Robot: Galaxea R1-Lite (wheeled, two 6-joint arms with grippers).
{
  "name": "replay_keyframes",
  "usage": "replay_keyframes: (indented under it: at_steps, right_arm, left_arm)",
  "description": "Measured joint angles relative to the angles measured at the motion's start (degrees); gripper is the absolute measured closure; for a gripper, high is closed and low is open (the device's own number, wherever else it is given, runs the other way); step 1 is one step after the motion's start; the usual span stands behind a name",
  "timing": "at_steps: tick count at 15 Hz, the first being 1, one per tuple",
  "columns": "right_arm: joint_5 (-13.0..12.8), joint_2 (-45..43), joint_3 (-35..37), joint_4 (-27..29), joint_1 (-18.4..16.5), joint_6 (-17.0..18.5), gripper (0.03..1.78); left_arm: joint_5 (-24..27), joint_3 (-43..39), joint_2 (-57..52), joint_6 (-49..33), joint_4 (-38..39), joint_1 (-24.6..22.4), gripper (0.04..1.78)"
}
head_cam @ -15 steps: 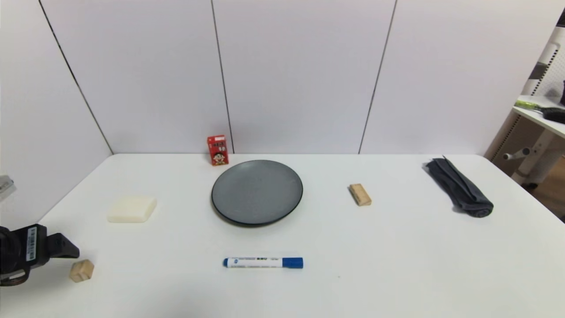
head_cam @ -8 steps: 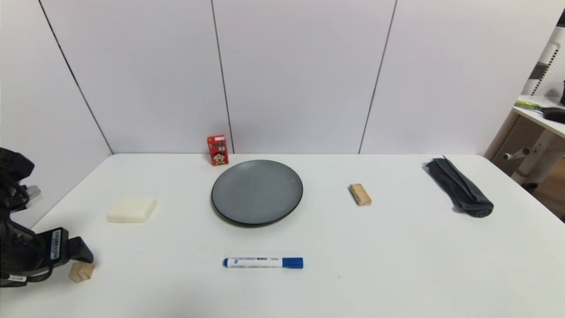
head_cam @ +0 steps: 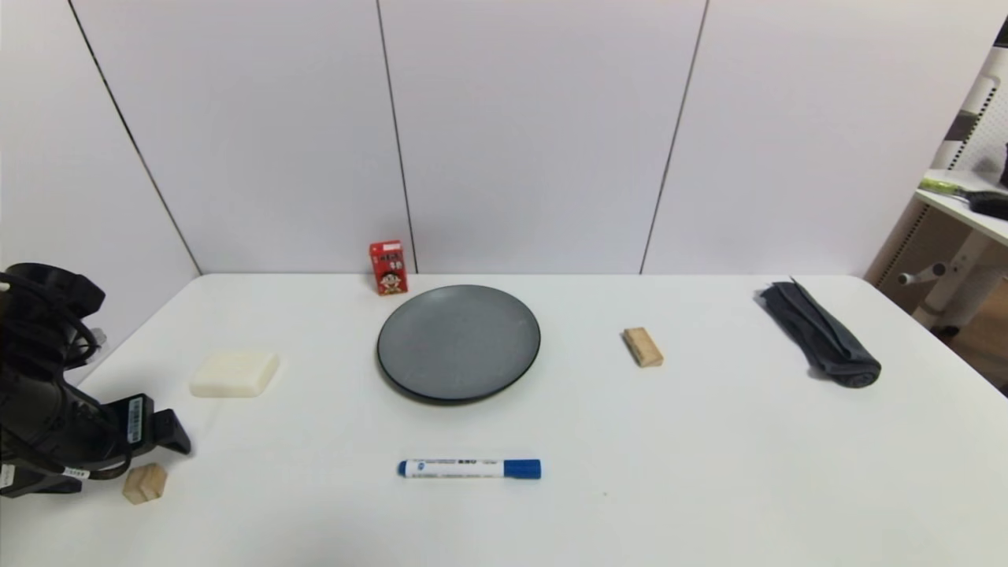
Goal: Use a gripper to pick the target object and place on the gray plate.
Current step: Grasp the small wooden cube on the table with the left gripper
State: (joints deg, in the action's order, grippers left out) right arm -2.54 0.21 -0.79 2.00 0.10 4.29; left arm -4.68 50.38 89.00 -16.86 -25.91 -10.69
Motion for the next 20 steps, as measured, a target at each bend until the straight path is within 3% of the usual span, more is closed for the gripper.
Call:
replay_keyframes:
  at_steps: [20]
  right_arm:
    - [0.0, 0.0, 0.02, 0.01, 0.0, 0.0, 0.1]
  left_arm:
    - [2.01, -0.24, 3.39, -2.46, -0.35, 0.24, 0.13]
